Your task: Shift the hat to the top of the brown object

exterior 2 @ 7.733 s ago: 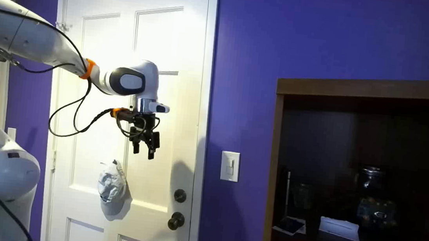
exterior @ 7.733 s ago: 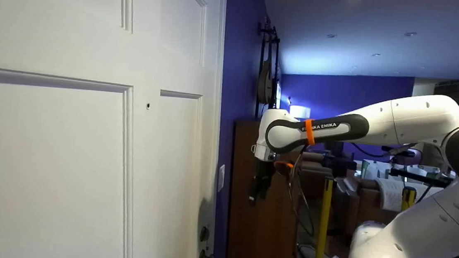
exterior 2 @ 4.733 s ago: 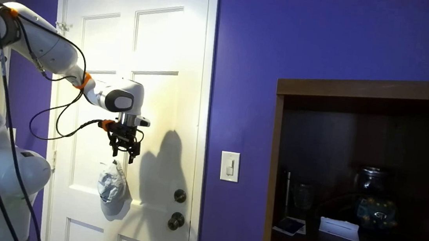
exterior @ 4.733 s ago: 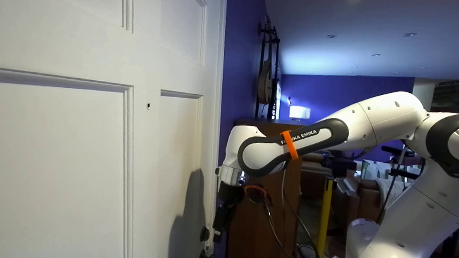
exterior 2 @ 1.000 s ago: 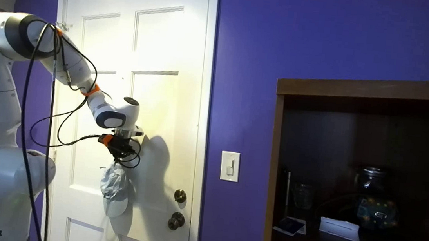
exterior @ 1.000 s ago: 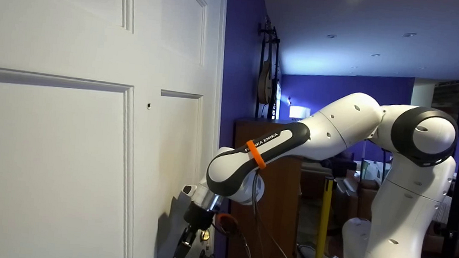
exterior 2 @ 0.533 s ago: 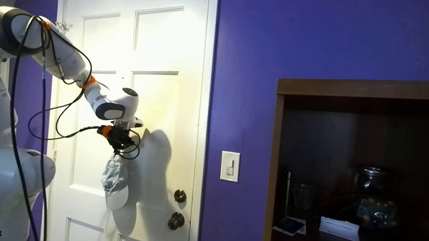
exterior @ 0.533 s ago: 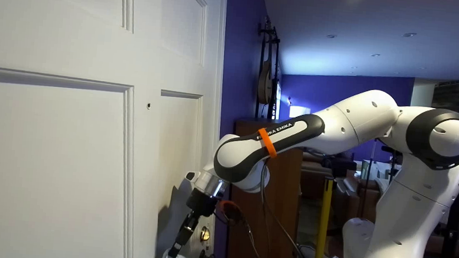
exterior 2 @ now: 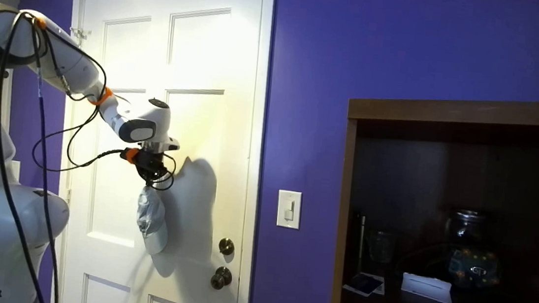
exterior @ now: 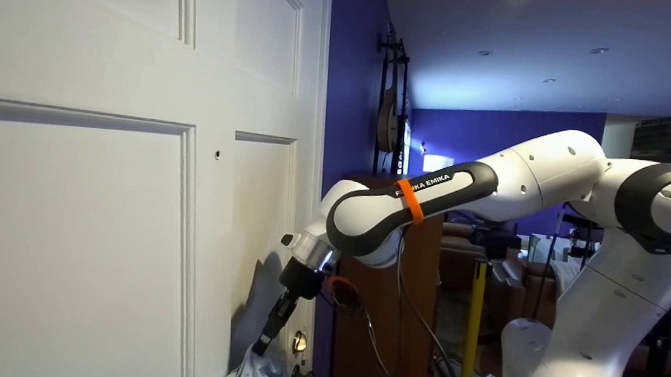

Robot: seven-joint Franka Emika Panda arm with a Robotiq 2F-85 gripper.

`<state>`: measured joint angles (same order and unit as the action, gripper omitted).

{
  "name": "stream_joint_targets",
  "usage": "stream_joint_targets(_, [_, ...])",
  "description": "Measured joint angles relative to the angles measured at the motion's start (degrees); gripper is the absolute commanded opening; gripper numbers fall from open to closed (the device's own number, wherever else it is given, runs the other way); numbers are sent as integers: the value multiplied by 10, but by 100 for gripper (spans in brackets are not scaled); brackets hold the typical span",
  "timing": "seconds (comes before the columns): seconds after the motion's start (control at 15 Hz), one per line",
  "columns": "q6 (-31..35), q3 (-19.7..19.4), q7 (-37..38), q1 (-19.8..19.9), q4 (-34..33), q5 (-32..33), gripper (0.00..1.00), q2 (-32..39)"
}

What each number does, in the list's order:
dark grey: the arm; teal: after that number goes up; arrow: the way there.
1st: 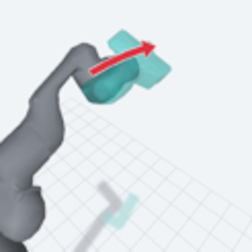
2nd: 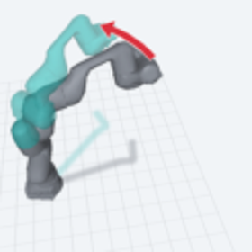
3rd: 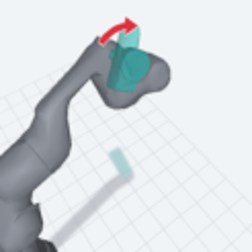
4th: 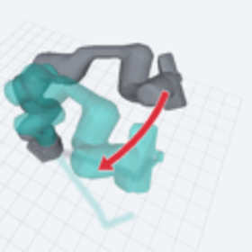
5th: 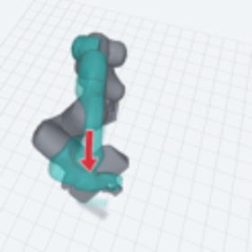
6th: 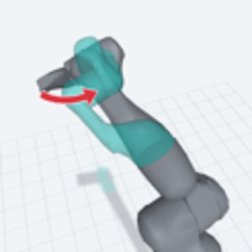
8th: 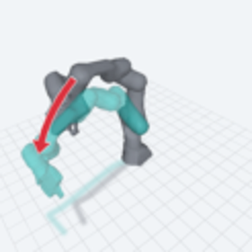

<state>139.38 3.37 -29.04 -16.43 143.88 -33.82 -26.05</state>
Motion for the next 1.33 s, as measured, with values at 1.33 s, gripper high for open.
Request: stream_joint_targets(1.33, [-54, -53, 27, -6, 29, 70, 1, -14])
